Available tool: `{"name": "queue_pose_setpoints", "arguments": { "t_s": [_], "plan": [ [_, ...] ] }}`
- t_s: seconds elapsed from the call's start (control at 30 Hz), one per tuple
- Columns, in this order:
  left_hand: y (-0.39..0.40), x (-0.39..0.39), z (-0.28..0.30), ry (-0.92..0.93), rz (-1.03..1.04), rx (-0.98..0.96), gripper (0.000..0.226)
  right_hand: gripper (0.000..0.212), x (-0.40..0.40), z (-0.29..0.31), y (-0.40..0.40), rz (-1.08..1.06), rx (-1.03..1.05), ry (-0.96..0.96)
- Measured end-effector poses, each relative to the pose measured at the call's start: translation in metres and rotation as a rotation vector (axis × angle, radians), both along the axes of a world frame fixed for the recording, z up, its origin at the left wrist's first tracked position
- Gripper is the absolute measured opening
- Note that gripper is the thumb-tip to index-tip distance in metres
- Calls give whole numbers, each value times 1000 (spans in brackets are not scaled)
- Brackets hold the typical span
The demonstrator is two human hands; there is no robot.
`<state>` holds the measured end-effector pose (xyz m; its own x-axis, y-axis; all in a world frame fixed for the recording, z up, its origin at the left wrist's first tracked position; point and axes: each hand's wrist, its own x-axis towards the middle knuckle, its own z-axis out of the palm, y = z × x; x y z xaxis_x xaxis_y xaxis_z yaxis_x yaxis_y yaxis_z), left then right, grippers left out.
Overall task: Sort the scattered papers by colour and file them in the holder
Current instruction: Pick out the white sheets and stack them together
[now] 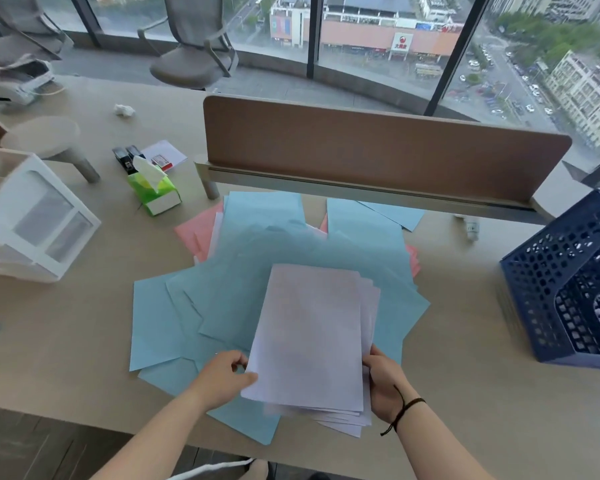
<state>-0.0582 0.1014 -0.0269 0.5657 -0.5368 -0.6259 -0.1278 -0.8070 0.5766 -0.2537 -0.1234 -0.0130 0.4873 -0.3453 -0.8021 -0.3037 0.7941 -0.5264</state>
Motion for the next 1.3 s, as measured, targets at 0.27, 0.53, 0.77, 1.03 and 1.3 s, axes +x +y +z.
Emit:
{"name": "queue_pose_setpoints", "arguments": {
  "t_s": [0.27, 0.53, 0.77, 1.03, 1.3],
  "plan": [
    [-23, 18, 4, 595, 584, -387, 87, 45, 23, 21, -6, 128, 20, -59],
    [-42, 43, 20, 605, 583, -463, 73, 42, 52, 50, -15, 217, 2, -110],
    [-55, 65, 41, 627, 659, -704, 64, 44, 71, 65, -28, 244, -70, -117],
    [-65, 88, 84, 162, 449, -840, 38, 30, 97, 103, -37, 191, -345, -263],
    [-63, 74, 92, -140, 444, -786, 42, 23, 102, 89, -32, 98, -538, -265]
  ]
}}
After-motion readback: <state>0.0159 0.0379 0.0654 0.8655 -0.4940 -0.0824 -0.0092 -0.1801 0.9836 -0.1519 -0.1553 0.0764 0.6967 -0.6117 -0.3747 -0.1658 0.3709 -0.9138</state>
